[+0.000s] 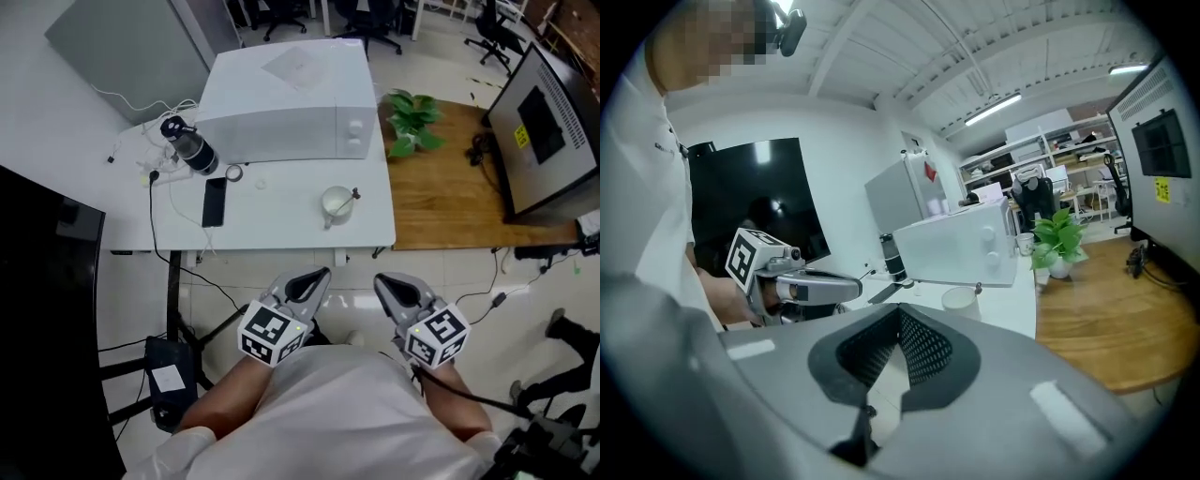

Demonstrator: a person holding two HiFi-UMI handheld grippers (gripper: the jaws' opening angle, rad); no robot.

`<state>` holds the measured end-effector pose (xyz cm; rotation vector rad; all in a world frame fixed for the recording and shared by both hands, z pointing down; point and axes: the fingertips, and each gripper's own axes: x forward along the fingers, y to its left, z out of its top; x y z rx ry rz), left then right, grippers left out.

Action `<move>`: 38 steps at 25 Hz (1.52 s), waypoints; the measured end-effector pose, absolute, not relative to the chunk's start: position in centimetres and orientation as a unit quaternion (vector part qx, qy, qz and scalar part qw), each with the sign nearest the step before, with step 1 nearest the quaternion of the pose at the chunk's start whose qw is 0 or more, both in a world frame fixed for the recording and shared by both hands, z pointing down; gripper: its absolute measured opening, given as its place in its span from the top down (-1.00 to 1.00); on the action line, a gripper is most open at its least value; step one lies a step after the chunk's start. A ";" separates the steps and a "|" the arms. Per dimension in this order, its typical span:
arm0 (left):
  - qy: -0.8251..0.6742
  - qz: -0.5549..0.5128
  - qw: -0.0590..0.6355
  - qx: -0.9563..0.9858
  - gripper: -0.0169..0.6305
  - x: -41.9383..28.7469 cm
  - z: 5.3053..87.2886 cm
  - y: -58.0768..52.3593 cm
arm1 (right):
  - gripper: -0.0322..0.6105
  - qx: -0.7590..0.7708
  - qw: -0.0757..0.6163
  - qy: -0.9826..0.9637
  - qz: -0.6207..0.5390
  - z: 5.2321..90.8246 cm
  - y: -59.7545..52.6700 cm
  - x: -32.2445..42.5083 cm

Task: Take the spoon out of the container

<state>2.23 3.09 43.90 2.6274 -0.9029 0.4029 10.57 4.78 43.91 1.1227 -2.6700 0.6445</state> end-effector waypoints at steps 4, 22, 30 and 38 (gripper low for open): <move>-0.295 0.144 0.163 0.930 0.93 0.9 43.8 -0.7 | 0.88 0.393 0.087 -0.890 0.214 43.4 0.9 8.9; -0.226 0.141 0.176 0.948 0.93 -2.1 44.6 -9.7 | 0.88 0.448 0.113 -0.859 0.222 44.5 -8.7 5.8; -0.267 0.143 0.193 0.933 0.93 -0.4 45.1 -11.3 | 0.88 0.411 0.133 -0.874 0.223 45.1 -11.0 7.5; -0.299 0.152 0.200 0.921 0.93 -0.1 45.7 -11.6 | 0.88 0.380 0.141 -0.887 0.222 46.2 -12.1 8.0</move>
